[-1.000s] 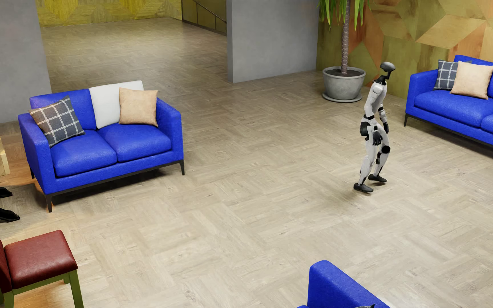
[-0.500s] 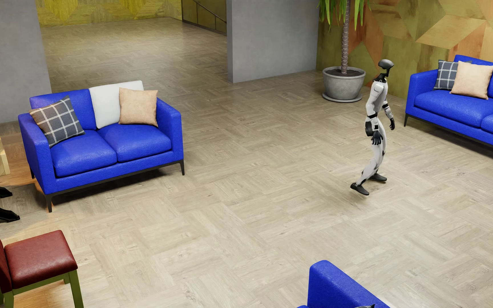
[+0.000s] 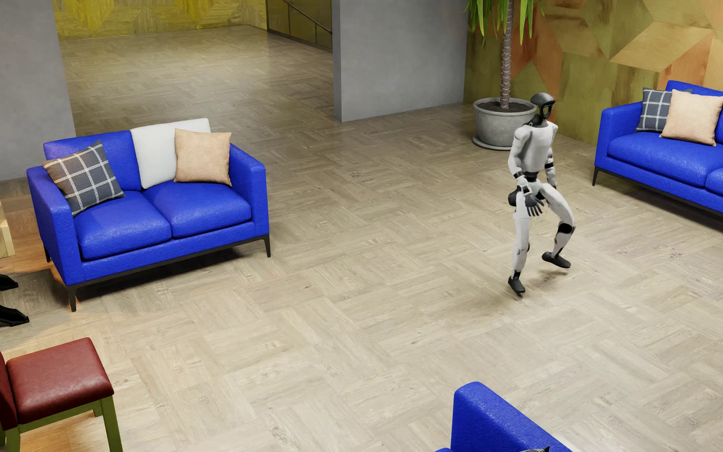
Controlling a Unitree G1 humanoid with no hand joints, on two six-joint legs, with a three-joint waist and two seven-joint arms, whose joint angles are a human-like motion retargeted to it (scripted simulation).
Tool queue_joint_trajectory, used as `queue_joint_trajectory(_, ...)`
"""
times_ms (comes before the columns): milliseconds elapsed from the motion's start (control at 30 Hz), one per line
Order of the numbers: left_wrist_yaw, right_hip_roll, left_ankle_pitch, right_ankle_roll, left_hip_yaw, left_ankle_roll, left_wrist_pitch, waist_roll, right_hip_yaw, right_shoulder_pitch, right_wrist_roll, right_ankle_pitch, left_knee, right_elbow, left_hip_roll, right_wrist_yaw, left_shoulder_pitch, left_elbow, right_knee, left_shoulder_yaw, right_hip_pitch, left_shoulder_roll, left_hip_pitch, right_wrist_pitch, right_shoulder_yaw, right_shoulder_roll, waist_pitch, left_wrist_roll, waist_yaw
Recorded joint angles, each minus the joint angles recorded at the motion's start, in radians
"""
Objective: Walk to the chair
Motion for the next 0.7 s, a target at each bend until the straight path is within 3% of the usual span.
queue_joint_trajectory(67, 0.006, 0.071, -0.054, 0.014, -0.125, -0.057, 0.005, 0.005, 0.085, 0.018, 0.06, -0.01, 0.157, -0.027, -0.183, -0.031, 0.024, -0.022, -0.042, 0.046, 0.0, -0.08, -0.073, 0.026, -0.067, -0.003, 0.007, -0.013, 0.023)
queue_joint_trajectory(133, 0.029, 0.133, -0.081, 0.029, -0.143, -0.156, -0.017, 0.008, 0.165, 0.015, 0.107, -0.01, 0.234, -0.051, -0.347, -0.024, 0.052, -0.081, -0.091, 0.094, -0.004, -0.135, -0.144, 0.034, -0.101, -0.03, 0.006, -0.011, 0.035)
queue_joint_trajectory(200, 0.051, 0.206, -0.08, 0.012, -0.122, -0.192, -0.044, 0.011, 0.27, -0.008, 0.102, 0.003, 0.238, -0.085, -0.491, -0.015, 0.092, -0.153, -0.131, 0.137, -0.012, -0.15, -0.211, 0.034, -0.11, -0.057, 0.002, 0.011, 0.047)
queue_joint_trajectory(267, 0.082, 0.299, -0.084, -0.036, -0.12, -0.234, -0.056, 0.016, 0.405, -0.085, 0.102, 0.013, 0.169, -0.094, -0.626, -0.022, 0.145, -0.227, -0.132, 0.172, -0.03, -0.134, -0.265, 0.033, -0.081, -0.064, 0.0, 0.052, 0.059)
queue_joint_trajectory(367, 0.093, 0.437, -0.077, -0.091, -0.179, -0.251, -0.057, 0.023, 0.624, -0.216, 0.049, 0.016, -0.162, -0.054, -0.83, -0.016, 0.255, -0.299, -0.12, 0.225, -0.024, -0.091, -0.243, 0.016, 0.044, -0.068, -0.011, 0.096, 0.063)
queue_joint_trajectory(433, 0.053, 0.51, -0.063, -0.125, -0.142, -0.262, -0.036, 0.025, 0.754, -0.266, -0.017, 0.022, -0.397, -0.011, -0.853, -0.003, 0.302, -0.299, -0.131, 0.26, 0.013, -0.053, -0.168, 0.014, 0.135, -0.064, -0.027, 0.135, 0.059)
queue_joint_trajectory(467, 0.064, 0.535, -0.078, -0.123, -0.104, -0.224, -0.039, 0.023, 0.819, -0.274, -0.035, 0.024, -0.423, 0.016, -0.805, 0.004, 0.313, -0.297, -0.135, 0.288, 0.04, -0.039, -0.137, 0.015, 0.172, -0.065, -0.037, 0.163, 0.065)
queue_joint_trajectory(500, 0.092, 0.549, -0.086, -0.101, -0.091, 0.016, -0.048, 0.017, 0.879, -0.268, -0.033, 0.028, -0.451, 0.045, -0.793, 0.007, 0.313, -0.295, -0.132, 0.328, 0.067, -0.038, -0.106, 0.02, 0.199, -0.071, -0.046, 0.176, 0.073)
queue_joint_trajectory(533, 0.151, 0.555, -0.062, 0.014, -0.049, 0.137, -0.052, 0.008, 0.913, -0.253, -0.026, 0.029, -0.448, 0.078, -0.76, 0.008, 0.301, -0.297, -0.096, 0.391, 0.079, -0.053, -0.094, 0.031, 0.22, -0.083, -0.052, 0.159, 0.082)
queue_joint_trajectory(567, 0.206, 0.546, -0.086, 0.233, -0.011, 0.181, -0.058, -0.002, 0.913, -0.232, -0.018, 0.069, -0.421, 0.122, -0.723, 0.008, 0.278, -0.295, -0.009, 0.462, 0.059, -0.08, -0.086, 0.053, 0.232, -0.096, -0.052, 0.112, 0.093)
queue_joint_trajectory(600, 0.256, 0.574, -0.132, 0.292, 0.057, 0.185, -0.066, -0.012, 0.799, -0.213, -0.015, 0.154, -0.394, 0.182, -0.675, 0.013, 0.251, -0.287, 0.141, 0.516, 0.019, -0.112, -0.064, 0.093, 0.237, -0.118, -0.049, 0.065, 0.118)
queue_joint_trajectory(633, 0.285, 0.527, -0.182, 0.295, 0.15, 0.171, -0.068, -0.025, 0.57, -0.207, -0.025, 0.244, -0.368, 0.247, -0.615, 0.027, 0.217, -0.276, 0.354, 0.532, -0.084, -0.129, -0.033, 0.142, 0.245, -0.147, -0.042, 0.051, 0.157)
queue_joint_trajectory(667, 0.286, 0.396, -0.216, 0.296, 0.219, 0.159, -0.088, -0.034, 0.514, -0.208, -0.043, 0.24, -0.37, 0.31, -0.574, 0.036, 0.177, -0.276, 0.53, 0.523, -0.175, -0.126, 0.014, 0.192, 0.25, -0.171, -0.039, 0.053, 0.163)
queue_joint_trajectory(700, 0.293, 0.208, -0.243, 0.313, 0.266, 0.144, -0.096, -0.045, 0.451, -0.191, -0.058, 0.234, -0.385, 0.338, -0.56, 0.041, 0.11, -0.275, 0.661, 0.496, -0.246, -0.111, 0.064, 0.228, 0.238, -0.199, -0.038, 0.065, 0.147)
